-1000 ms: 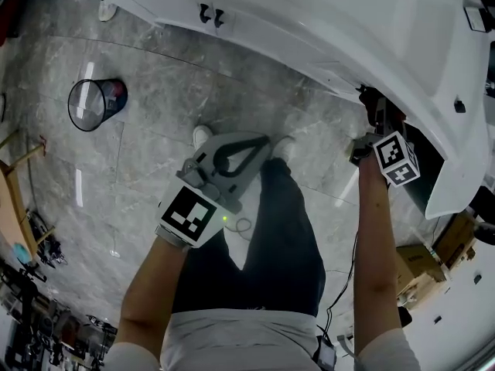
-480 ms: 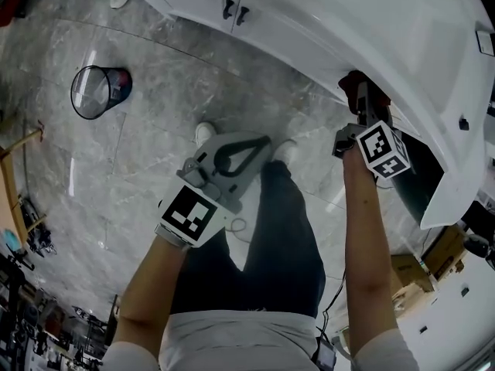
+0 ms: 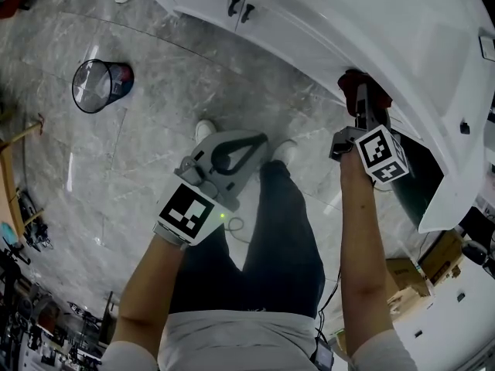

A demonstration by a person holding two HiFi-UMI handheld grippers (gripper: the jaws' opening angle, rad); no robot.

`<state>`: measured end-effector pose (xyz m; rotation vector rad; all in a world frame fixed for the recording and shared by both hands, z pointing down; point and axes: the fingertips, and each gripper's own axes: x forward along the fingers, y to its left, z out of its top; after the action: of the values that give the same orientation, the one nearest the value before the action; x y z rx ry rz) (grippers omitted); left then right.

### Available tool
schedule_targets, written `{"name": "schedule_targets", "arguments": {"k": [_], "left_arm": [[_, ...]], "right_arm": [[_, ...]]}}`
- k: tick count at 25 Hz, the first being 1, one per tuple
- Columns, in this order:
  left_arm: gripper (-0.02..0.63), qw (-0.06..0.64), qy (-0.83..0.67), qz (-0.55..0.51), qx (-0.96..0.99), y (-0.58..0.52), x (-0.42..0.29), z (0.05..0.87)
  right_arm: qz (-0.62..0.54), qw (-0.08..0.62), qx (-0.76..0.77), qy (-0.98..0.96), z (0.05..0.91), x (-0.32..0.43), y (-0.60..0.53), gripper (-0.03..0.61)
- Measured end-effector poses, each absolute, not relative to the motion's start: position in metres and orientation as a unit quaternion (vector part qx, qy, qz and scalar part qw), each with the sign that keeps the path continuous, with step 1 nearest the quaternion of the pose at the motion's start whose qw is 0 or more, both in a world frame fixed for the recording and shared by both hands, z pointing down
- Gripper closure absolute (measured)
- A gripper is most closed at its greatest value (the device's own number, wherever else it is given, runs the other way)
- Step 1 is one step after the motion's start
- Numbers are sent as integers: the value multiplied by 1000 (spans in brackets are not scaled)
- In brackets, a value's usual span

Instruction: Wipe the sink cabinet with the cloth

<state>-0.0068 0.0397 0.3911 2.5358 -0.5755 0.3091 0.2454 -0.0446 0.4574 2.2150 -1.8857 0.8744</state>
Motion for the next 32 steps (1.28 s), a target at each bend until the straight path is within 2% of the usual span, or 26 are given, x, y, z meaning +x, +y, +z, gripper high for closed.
{"name": "schedule_targets", "arguments": {"k": [10,23,32], "left_arm": [[603,258,-224,114,933,47,9,388],[603,271,-285,103,914,56,11,398],[603,279,-325,101,898,64,5,413]], "right_arm": [[322,55,731,-599,475,258,3,437],[304,62,728,-612,481,280,-36,437],[352,65,709,-607,523,274,-47,437]]}}
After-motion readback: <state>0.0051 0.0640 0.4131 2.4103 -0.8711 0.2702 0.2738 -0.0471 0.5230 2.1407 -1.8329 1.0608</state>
